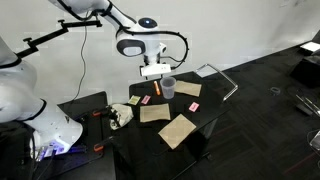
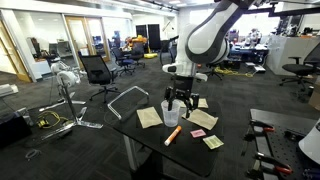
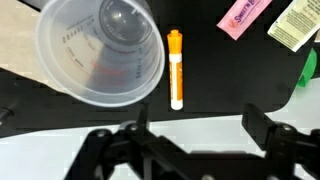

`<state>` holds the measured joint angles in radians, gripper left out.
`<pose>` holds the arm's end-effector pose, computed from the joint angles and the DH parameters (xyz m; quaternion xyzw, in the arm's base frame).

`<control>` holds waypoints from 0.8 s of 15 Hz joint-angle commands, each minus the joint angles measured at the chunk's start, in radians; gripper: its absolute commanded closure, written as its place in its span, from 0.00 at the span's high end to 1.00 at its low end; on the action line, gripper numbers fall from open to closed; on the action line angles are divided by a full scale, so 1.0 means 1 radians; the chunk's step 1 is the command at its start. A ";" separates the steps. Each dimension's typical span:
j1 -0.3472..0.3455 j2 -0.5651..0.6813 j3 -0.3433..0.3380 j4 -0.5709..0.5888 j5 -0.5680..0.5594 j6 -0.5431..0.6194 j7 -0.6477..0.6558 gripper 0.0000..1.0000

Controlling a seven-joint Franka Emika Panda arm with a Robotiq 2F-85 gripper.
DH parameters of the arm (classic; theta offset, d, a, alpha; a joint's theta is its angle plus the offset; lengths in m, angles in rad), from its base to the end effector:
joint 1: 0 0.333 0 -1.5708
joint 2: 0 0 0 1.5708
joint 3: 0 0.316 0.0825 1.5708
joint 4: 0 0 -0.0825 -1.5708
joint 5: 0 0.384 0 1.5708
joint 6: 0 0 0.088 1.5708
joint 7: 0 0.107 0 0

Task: Remove the marker from the clear cup, put it on the table and then move the cup away from the marker

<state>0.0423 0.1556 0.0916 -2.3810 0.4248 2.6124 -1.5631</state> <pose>0.5076 0.0597 0.2625 -0.7791 -0.6141 -0.1061 0.0671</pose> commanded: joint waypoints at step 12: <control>-0.001 -0.133 -0.017 -0.035 -0.066 0.068 0.359 1.00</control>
<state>0.0406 0.0364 0.0885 -2.3956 0.4448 2.6376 -1.3388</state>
